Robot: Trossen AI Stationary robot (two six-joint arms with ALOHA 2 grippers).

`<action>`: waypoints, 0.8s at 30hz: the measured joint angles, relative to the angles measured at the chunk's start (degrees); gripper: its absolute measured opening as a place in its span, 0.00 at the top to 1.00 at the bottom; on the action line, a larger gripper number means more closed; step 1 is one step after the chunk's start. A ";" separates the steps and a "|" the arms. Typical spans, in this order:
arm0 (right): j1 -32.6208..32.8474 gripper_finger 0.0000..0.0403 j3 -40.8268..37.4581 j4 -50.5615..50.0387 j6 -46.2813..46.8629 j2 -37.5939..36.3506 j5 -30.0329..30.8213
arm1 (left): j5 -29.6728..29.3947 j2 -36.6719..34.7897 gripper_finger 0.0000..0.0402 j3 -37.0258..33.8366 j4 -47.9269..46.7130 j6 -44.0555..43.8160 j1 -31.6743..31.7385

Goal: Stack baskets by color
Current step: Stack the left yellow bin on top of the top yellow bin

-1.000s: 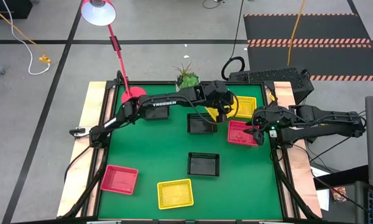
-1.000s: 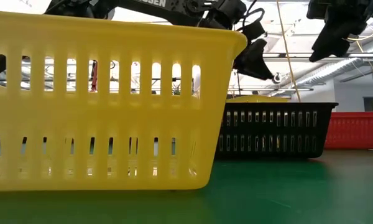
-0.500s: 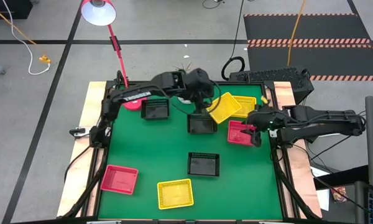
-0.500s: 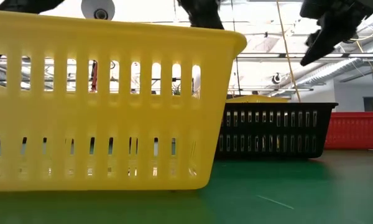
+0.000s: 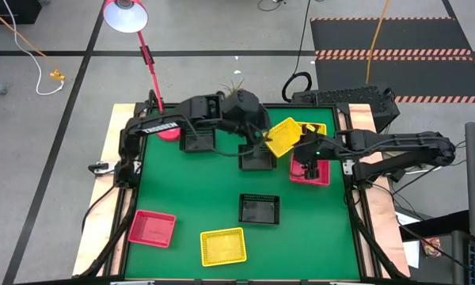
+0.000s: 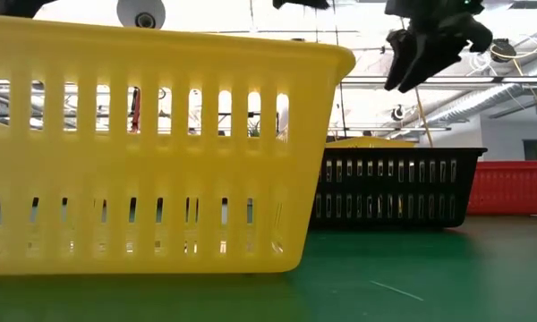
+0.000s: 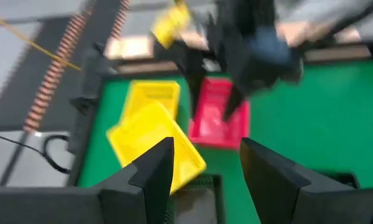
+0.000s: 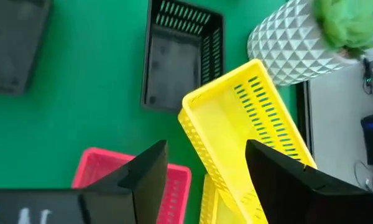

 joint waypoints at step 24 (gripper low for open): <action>-14.28 0.60 0.41 0.12 -13.81 15.40 -0.32 | -6.66 -27.85 0.54 -26.75 14.33 -4.20 -1.73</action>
